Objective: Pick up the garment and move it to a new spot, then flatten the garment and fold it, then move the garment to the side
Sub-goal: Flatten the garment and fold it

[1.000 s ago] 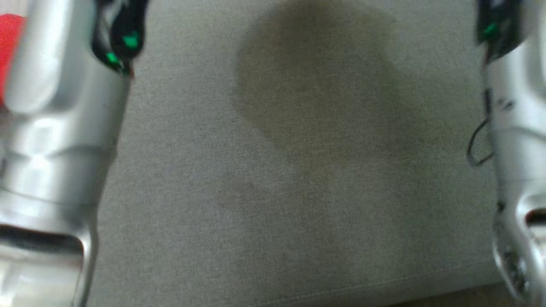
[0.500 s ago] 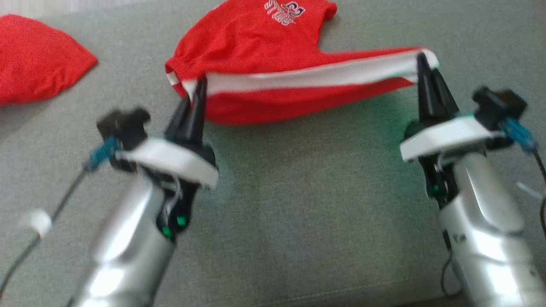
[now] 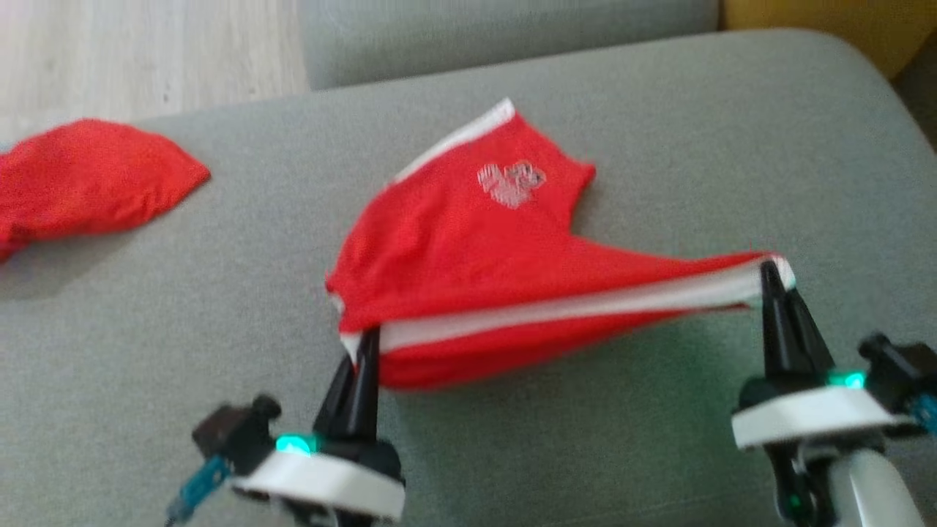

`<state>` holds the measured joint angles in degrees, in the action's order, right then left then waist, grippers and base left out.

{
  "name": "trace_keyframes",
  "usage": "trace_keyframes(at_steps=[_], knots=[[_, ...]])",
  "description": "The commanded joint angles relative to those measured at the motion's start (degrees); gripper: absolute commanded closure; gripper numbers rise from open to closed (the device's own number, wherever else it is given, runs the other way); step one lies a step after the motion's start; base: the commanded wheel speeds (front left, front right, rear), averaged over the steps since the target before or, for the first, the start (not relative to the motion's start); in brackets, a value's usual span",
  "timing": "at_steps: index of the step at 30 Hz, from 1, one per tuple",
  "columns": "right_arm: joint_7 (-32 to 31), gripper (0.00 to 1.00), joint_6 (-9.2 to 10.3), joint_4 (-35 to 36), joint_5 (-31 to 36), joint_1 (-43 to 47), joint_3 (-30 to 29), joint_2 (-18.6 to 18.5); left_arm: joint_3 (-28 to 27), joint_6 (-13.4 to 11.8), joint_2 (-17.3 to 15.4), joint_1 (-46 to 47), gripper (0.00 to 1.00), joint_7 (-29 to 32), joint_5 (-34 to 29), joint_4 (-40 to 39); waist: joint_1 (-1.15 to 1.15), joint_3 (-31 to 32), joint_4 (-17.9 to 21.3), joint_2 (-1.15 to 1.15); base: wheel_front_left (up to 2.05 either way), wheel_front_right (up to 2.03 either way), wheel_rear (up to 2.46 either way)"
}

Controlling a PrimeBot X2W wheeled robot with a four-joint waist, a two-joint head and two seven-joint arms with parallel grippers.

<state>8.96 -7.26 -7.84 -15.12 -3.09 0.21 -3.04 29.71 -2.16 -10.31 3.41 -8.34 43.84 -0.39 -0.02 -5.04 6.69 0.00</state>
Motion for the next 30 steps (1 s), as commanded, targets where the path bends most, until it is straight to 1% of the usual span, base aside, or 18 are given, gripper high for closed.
trace_keyframes(at_steps=[1,3,6,8,11,14,19,23,27,28,30], knots=[[-1.81,1.0,-0.23,5.75,0.8,1.06,0.24,-0.01,-1.47,-1.03,-1.07,-0.46,1.0,0.08,0.37,-3.91,0.02,1.36,-0.23,0.0,0.0,0.0,0.0],[-4.25,1.0,-0.23,10.43,1.19,4.04,-0.37,0.08,-1.07,-1.91,-1.0,-2.85,1.0,0.36,0.84,-6.01,0.02,1.51,-0.84,0.0,0.0,0.0,0.0],[-7.15,1.0,-0.23,15.76,0.99,6.99,-1.49,0.13,-0.07,-2.41,-0.35,-5.07,1.0,1.16,1.95,-7.5,0.02,1.0,-2.41,0.0,0.0,0.0,0.0],[-8.68,1.0,-0.23,17.41,1.03,7.71,-2.1,0.14,0.77,-2.48,0.23,-5.58,1.0,1.74,2.42,-7.34,0.02,0.41,-3.53,0.0,0.0,0.0,0.0],[-10.25,1.0,-0.23,17.33,0.91,6.98,-3.07,0.14,1.94,-2.08,1.97,-5.3,1.0,3.14,4.27,-6.1,0.02,-0.95,-5.58,0.0,0.0,0.0,0.0],[-11.54,1.0,-0.23,15.34,2.05,4.38,-3.59,0.15,2.63,-1.43,3.64,-3.96,1.0,4.46,6.39,-3.72,0.02,-2.42,-7.49,0.0,0.0,0.0,0.0],[-13.13,1.0,-0.23,9.7,3.77,-3.44,-3.53,-0.07,2.98,-0.44,5.84,0.5,1.0,5.9,9.88,0.69,0.02,-4.68,-10.11,0.0,0.0,0.0,0.0],[-14.74,1.0,-0.23,3.2,3.96,-11.49,-2.18,-2.26,2.16,-0.85,6.9,5.49,1.0,6.8,13.76,3.85,0.02,-6.48,-11.63,0.0,0.0,0.0,0.0],[-16.18,1.0,-0.23,-4.57,3.94,-19.76,-0.31,-4.57,1.56,-1.87,7.29,11.29,1.0,7.72,17.47,7.81,0.02,-8.51,-13.1,0.0,0.0,0.0,0.0],[-16.18,1.0,-0.23,-4.57,3.94,-19.76,-0.31,-4.57,1.56,-1.87,7.29,11.29,1.0,7.72,17.47,7.81,0.02,-8.51,-13.1,0.0,0.0,0.0,0.0],[-16.57,1.0,-0.23,-8.68,3.92,-23.72,0.93,-5.7,1.69,-2.26,7.36,14.19,1.0,8.16,19.31,9.85,0.02,-9.57,-13.75,0.0,0.0,0.0,0.0]])
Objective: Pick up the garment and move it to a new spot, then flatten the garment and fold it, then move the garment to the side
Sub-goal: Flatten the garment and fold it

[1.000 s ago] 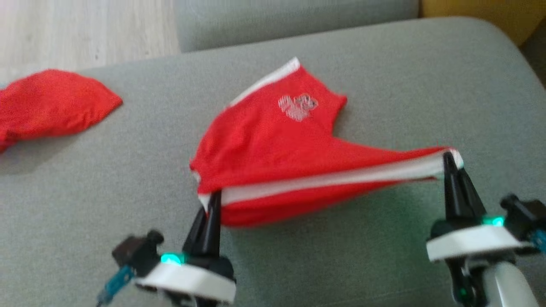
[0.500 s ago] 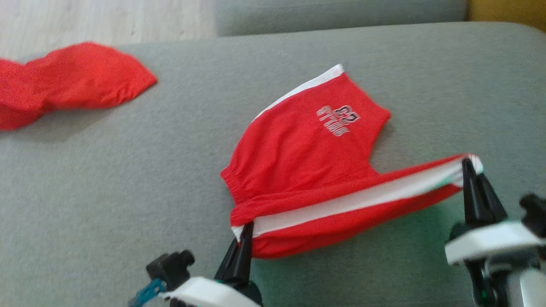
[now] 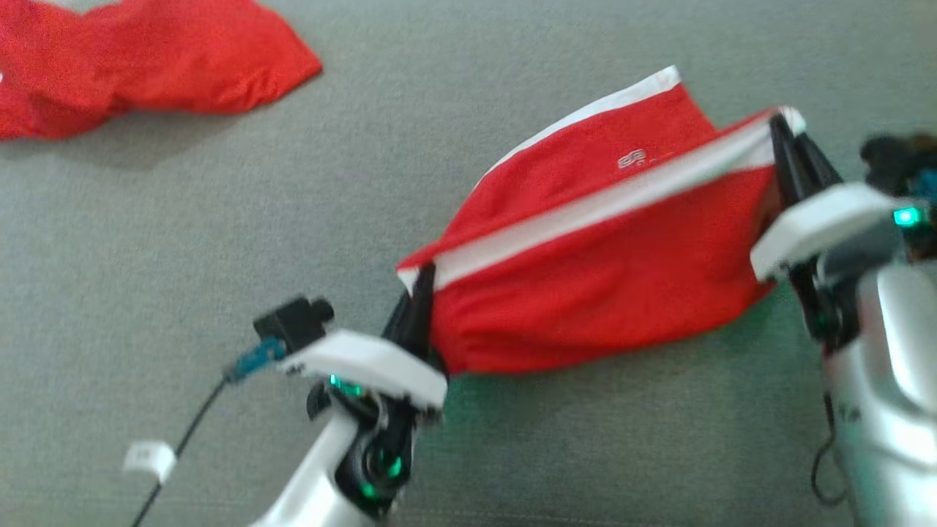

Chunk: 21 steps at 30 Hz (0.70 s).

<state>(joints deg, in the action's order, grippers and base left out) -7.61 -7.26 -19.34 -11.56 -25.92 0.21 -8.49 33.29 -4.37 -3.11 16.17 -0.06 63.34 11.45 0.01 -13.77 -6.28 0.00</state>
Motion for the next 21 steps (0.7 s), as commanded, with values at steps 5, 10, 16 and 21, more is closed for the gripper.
trace_keyframes(at_steps=[5,10,16,21], knots=[[-0.08,1.0,-0.23,-7.36,-0.73,-10.13,4.15,-1.46,-0.1,-1.44,0.21,7.42,1.0,-0.98,4.94,1.64,-0.01,-3.5,-1.85,0.0,0.0,0.0,0.0],[1.23,1.0,-0.23,-17.02,-0.74,-17.83,6.17,-2.34,2.62,-1.71,0.22,11.12,1.0,-3.66,8.94,3.9,-0.01,-5.35,-3.22,0.0,0.0,0.0,0.0],[3.31,1.0,-0.23,-27.59,-0.2,-25.15,8.22,-2.59,6.06,-2.1,0.23,14.39,1.0,-6.88,12.78,6.15,-0.01,-6.07,-4.36,0.0,0.0,0.0,0.0],[6.7,0.0,-0.23,-36.21,-0.39,-28.76,9.7,-1.79,9.58,-3.26,0.23,16.52,0.0,-8.49,13.3,8.8,-0.01,-5.18,-4.8,0.0,0.0,0.0,0.0]])
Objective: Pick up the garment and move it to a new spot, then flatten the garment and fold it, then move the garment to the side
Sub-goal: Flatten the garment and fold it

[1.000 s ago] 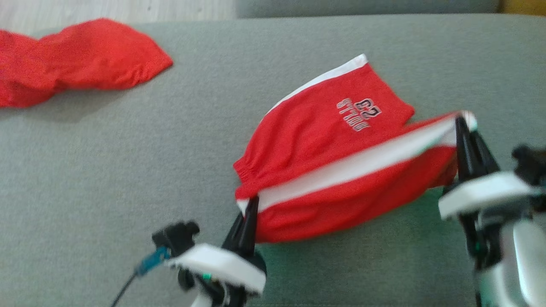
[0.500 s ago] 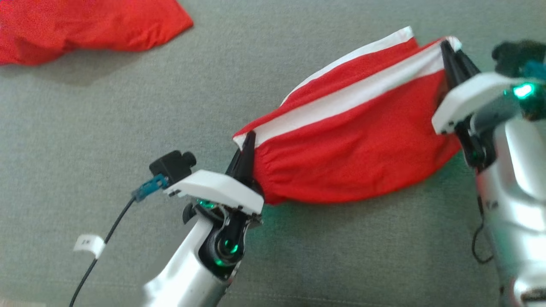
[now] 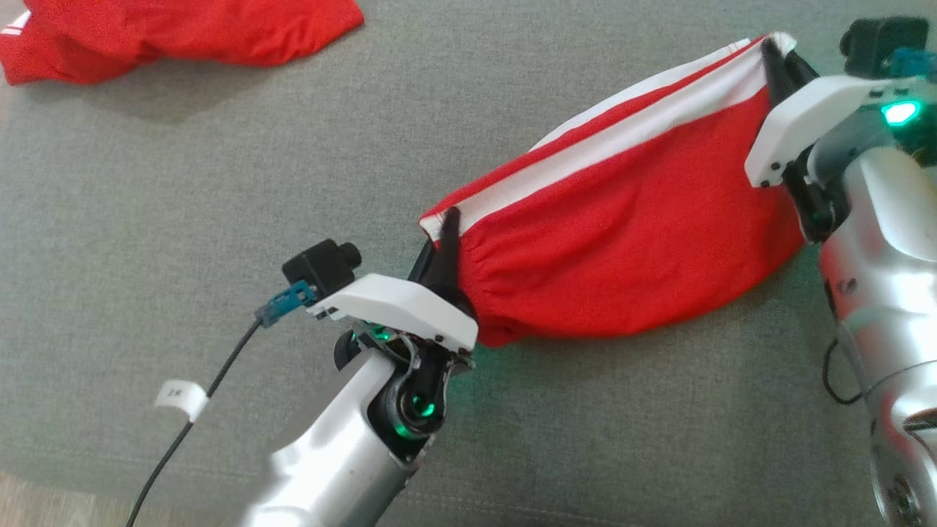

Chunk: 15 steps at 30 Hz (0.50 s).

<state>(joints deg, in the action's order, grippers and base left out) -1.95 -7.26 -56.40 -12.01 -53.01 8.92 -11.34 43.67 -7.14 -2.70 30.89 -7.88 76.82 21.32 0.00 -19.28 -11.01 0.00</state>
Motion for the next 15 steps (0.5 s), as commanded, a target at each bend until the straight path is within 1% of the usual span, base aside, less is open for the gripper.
trace_keyframes(at_steps=[1,3,7,11,15], knots=[[1.7,0.0,-0.23,-0.25,-0.21,-1.95,1.3,1.31,-0.32,-0.75,-0.19,1.97,0.0,-0.76,-0.71,-0.58,0.0,0.66,-0.06,0.0,0.0,0.0,0.0],[2.87,0.0,-0.23,-2.18,-0.73,-2.37,2.08,1.64,0.35,-1.09,-0.57,2.03,0.0,-1.02,-1.74,0.03,0.0,1.29,-0.05,0.0,0.0,0.0,0.0],[4.85,0.0,-0.23,-4.96,-2.19,-2.73,4.05,1.72,1.33,-1.86,-2.61,1.07,0.0,-1.34,-3.45,0.11,0.0,2.55,0.04,0.0,0.0,0.0,0.0],[6.24,0.0,-0.23,-6.43,-3.79,-2.82,6.78,1.25,2.43,-2.64,-5.36,-0.88,0.0,-0.99,-4.73,-1.5,0.0,3.79,0.29,0.0,0.0,0.0,0.0],[6.63,0.0,-0.23,-7.15,-5.86,-2.24,9.7,0.02,3.67,-3.86,-8.8,-3.57,0.0,-1.12,-6.47,-4.25,0.0,5.28,0.43,0.0,0.0,0.0,0.0]])
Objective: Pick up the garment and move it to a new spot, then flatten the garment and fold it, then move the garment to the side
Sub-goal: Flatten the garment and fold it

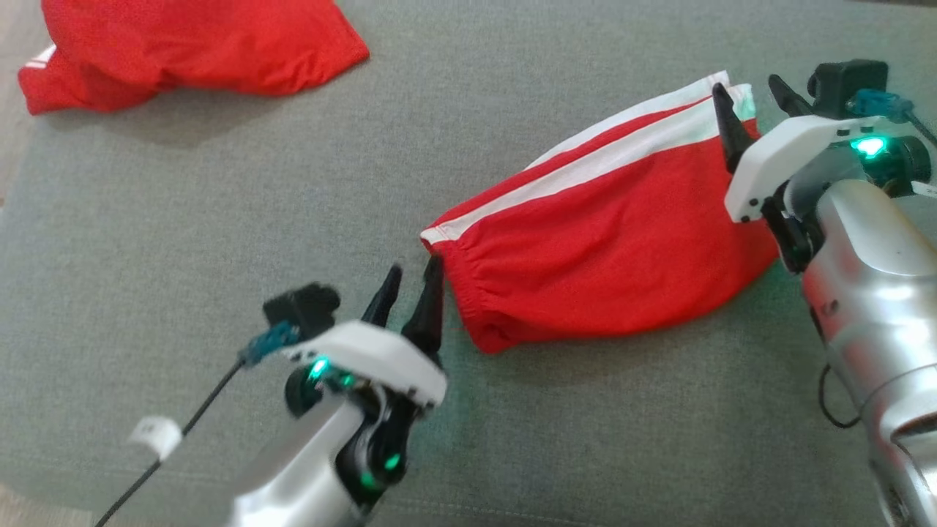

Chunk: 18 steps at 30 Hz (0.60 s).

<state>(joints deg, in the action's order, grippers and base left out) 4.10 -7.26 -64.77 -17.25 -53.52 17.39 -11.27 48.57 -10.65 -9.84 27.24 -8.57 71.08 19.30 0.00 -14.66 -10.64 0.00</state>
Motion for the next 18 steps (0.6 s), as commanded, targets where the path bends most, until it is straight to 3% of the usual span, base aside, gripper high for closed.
trace_keyframes(at_steps=[1,8,18], knots=[[0.48,0.0,-0.23,1.05,-1.16,-1.5,1.9,-0.58,-1.21,-0.71,-2.46,-0.69,0.0,-0.86,-1.09,-3.07,0.0,1.04,0.05,0.0,0.0,0.0,0.0],[-0.75,0.0,-0.23,-0.18,-4.47,1.16,5.19,-4.25,-2.82,-3.09,-6.89,-4.99,0.0,-4.04,-3.31,-8.61,0.0,3.25,-0.56,0.0,0.0,0.0,0.0],[-5.71,0.0,-0.23,-1.84,-10.72,6.4,8.02,-8.61,-6.91,-8.6,-12.99,-10.4,0.0,-6.18,-10.53,-15.85,0.0,2.7,-2.92,0.0,0.0,0.0,0.0]])
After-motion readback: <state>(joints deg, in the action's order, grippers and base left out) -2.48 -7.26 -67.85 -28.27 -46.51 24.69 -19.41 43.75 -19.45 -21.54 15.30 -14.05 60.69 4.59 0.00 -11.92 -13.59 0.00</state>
